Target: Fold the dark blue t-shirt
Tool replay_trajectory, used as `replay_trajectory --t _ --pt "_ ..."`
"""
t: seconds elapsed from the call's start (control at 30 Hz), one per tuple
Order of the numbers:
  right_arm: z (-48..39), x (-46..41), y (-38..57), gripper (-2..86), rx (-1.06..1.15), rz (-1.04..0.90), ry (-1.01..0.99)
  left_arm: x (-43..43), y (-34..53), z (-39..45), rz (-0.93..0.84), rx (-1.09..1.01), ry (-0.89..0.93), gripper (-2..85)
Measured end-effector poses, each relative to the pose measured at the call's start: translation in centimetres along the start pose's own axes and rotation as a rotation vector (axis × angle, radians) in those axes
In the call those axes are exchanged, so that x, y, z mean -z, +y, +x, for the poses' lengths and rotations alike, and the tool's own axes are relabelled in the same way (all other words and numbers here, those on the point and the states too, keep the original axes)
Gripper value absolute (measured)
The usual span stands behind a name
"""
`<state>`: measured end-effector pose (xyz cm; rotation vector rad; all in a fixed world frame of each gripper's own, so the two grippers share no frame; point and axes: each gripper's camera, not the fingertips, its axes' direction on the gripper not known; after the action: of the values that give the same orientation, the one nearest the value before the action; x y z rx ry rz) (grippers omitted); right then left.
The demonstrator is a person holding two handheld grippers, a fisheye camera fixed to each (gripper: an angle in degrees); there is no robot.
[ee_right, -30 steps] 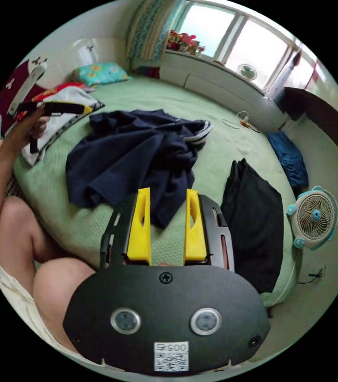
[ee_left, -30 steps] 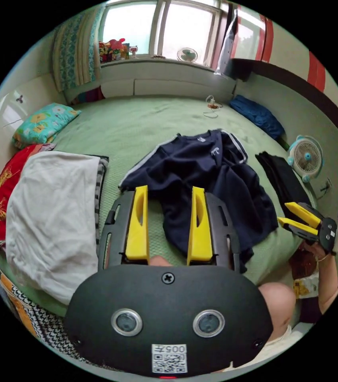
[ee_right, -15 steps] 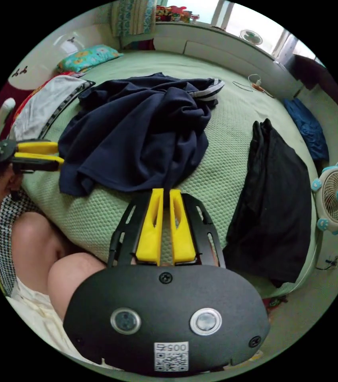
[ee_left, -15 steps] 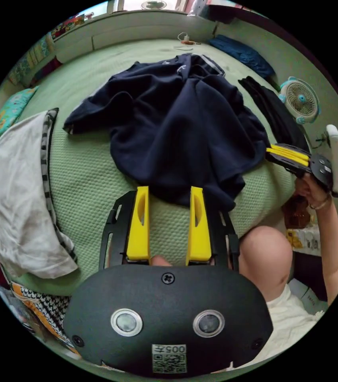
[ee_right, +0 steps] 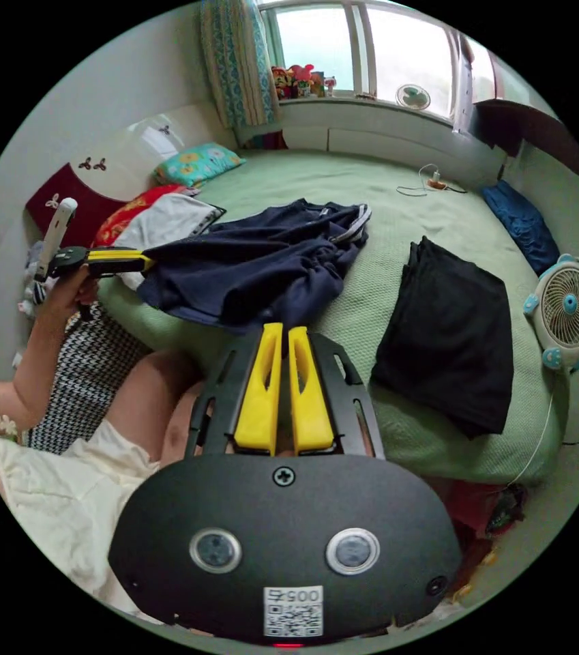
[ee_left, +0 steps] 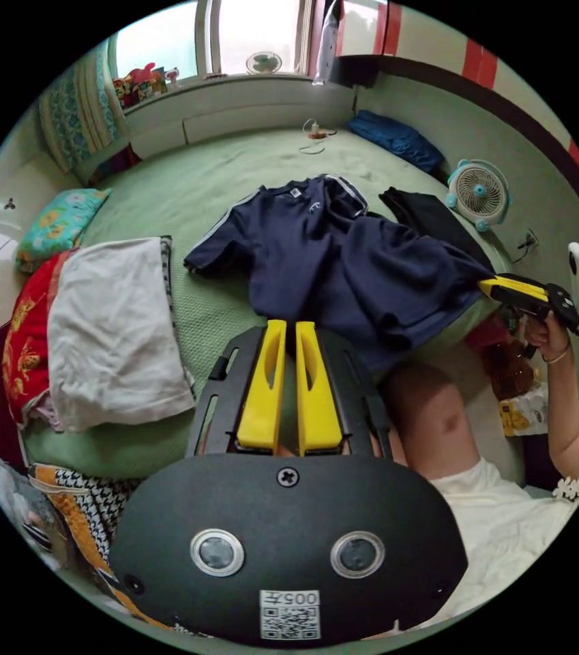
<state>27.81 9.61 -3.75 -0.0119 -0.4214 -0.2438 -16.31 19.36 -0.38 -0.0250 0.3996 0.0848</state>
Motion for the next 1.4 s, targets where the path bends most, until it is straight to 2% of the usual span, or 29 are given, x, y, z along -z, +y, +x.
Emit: replay_trajectory --t 0.17,0.3,0.43,0.5,0.67,0.73,0.87,1.0,1.03,1.1,1.2,1.33,1.4 --pt "-0.8 0.0 4.2 -1.6 0.003 -0.063 0.068 -3.7 4.0 0.5 -0.105 0.05 0.107 3.8" --pt "0.1 -3.5 7.1 -1.2 -0.087 -0.167 0.098 -6.6 6.1 0.5 -0.184 0.15 0.08 4.3" --pt "0.4 -2.9 7.4 2.7 -0.124 -0.157 0.14 -4.0 7.0 0.0 -0.105 0.189 0.015 4.2" --pt "0.1 -1.1 5.7 6.8 -0.098 -0.074 0.141 -2.6 6.3 0.0 -0.053 0.187 -0.02 4.2" --pt "0.3 -1.0 -1.3 11.4 -0.087 0.062 0.184 -2.1 0.1 0.6 0.127 0.193 -0.006 5.1" --pt "1.1 -3.3 -4.5 11.8 -0.106 0.047 0.193 -3.6 -2.9 0.7 0.15 0.205 0.015 5.5" --pt "4.6 -11.2 -10.2 11.5 -0.252 -0.098 0.232 -8.0 -8.7 0.5 0.16 0.25 -0.007 5.8" --pt "6.6 -15.0 -12.3 8.9 -0.353 -0.125 0.103 -11.2 -10.3 -0.2 0.137 0.246 -0.02 5.7" --pt "6.6 -15.1 -12.4 8.1 -0.348 -0.119 0.103 -12.2 -10.0 -0.5 0.137 0.248 -0.028 5.6" --pt "6.0 -14.8 -13.1 0.6 -0.29 -0.126 0.215 -13.5 -9.6 -1.3 0.116 0.279 -0.001 5.2" --pt "6.0 -12.6 -14.4 -1.1 -0.197 -0.12 0.261 -14.1 -10.2 -2.2 0.128 0.31 0.021 4.8" --pt "8.8 -9.8 -17.6 -1.5 -0.193 -0.139 0.321 -14.5 -11.3 -2.1 0.125 0.243 -0.018 4.7" --pt "11.5 -9.0 -19.8 -1.5 -0.241 -0.165 0.469 -14.8 -11.4 -2.7 0.121 0.26 -0.02 4.7"
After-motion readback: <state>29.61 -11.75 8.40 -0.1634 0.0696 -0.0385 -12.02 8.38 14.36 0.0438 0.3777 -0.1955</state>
